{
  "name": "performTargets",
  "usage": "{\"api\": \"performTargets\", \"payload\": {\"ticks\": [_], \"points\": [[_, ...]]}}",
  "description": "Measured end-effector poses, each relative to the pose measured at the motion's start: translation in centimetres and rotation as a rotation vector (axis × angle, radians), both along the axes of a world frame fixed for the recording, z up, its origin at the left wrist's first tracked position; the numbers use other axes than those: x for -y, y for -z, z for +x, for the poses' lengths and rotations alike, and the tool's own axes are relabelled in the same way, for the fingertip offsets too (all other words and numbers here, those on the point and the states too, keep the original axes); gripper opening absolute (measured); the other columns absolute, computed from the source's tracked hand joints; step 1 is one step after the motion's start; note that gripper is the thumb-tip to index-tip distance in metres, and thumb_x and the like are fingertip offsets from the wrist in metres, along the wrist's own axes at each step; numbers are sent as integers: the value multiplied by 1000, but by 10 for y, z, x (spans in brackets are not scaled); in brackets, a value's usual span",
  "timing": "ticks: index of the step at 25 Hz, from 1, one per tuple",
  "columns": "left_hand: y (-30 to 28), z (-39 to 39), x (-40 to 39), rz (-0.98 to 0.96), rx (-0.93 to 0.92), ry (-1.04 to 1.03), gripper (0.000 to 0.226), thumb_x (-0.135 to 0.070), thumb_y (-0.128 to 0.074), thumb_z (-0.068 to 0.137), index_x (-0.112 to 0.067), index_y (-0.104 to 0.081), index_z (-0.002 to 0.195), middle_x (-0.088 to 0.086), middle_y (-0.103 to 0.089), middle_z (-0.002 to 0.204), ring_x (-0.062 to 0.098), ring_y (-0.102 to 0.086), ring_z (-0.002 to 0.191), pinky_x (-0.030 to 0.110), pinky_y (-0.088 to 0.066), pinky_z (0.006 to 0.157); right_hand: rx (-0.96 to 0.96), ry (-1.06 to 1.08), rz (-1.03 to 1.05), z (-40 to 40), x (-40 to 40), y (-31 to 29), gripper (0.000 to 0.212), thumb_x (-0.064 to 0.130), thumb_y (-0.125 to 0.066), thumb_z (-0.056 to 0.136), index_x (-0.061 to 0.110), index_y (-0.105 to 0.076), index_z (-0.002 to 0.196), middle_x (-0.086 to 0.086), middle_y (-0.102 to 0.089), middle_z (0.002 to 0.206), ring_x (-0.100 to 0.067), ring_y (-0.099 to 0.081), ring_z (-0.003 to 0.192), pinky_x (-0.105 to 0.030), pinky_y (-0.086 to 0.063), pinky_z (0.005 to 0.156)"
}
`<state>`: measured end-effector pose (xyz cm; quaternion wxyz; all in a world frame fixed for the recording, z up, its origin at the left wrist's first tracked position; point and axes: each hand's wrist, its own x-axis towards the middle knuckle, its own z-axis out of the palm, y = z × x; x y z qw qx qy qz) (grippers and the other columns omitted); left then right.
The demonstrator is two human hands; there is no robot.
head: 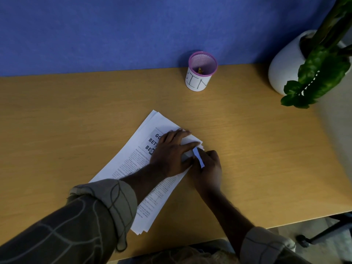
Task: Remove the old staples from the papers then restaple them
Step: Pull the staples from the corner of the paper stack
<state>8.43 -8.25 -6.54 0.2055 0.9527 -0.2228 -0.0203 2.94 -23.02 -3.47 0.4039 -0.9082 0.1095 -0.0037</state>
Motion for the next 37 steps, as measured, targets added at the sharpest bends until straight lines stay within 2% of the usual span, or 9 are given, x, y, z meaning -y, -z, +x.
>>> {"api": "performTargets", "payload": {"ticks": [3,10,13,15,19,26,29,32,37], "points": [[2,-1,1,23,17,-7,57,-65,-48,88,-43,-49,140,-4,-42,153,24,-33,143,45,-28,112,13,76,-44,-3,5,0,24,14,-61,91,13,-68,114,0,-57,92,-18,-58,82,-25,-43,64],[0,-3,1,3,6,-19,58,-65,-50,87,-40,-53,139,-3,-43,153,23,-33,143,45,-28,112,-63,77,-86,-2,8,-3,21,15,-64,88,13,-69,108,-2,-62,98,-18,-54,94,-26,-41,70],[-8,8,-1,-31,-7,4,58,-67,-53,82,-39,-60,132,-4,-48,146,22,-42,132,46,-39,104,-40,71,-121,1,10,-8,23,13,-65,87,12,-70,109,-2,-62,97,-20,-54,94,-28,-39,72],[-11,19,-9,-4,4,87,61,-69,-52,80,-37,-62,131,-3,-51,143,21,-45,127,45,-41,100,-20,41,-142,3,11,-9,22,12,-64,86,13,-69,108,-2,-61,93,-20,-56,86,-29,-41,67],[-2,18,-20,-10,35,141,66,-70,-53,82,-39,-53,140,-4,-47,149,19,-40,134,42,-32,106,-42,-12,-183,3,4,-8,24,16,-64,88,15,-68,112,-1,-60,93,-21,-58,83,-34,-52,65],[2,18,-18,2,52,127,68,-73,-54,79,-43,-50,140,-3,-48,147,20,-43,130,42,-33,100,-50,64,-138,6,-3,-5,24,15,-62,86,15,-69,109,2,-55,90,-22,-55,84,-19,-36,60],[1,18,-17,9,37,133,69,-73,-55,78,-44,-51,140,-2,-49,146,21,-45,128,42,-35,99,-73,64,-135,6,-3,-7,28,16,-63,87,18,-68,115,-2,-59,94,-22,-57,88,-27,-43,66],[-3,19,-17,24,17,128,69,-75,-52,78,-44,-50,140,-2,-48,146,22,-45,127,43,-34,99,-67,60,-129,6,-3,-9,33,17,-62,89,20,-67,121,-4,-61,97,-22,-57,90,-29,-43,68],[-7,21,-15,46,-25,115,68,-75,-57,75,-49,-51,137,-3,-48,144,23,-44,126,45,-35,98,-80,44,-110,10,-5,-10,29,18,-60,91,22,-67,119,-5,-61,94,-25,-57,91,-34,-50,69]]}}
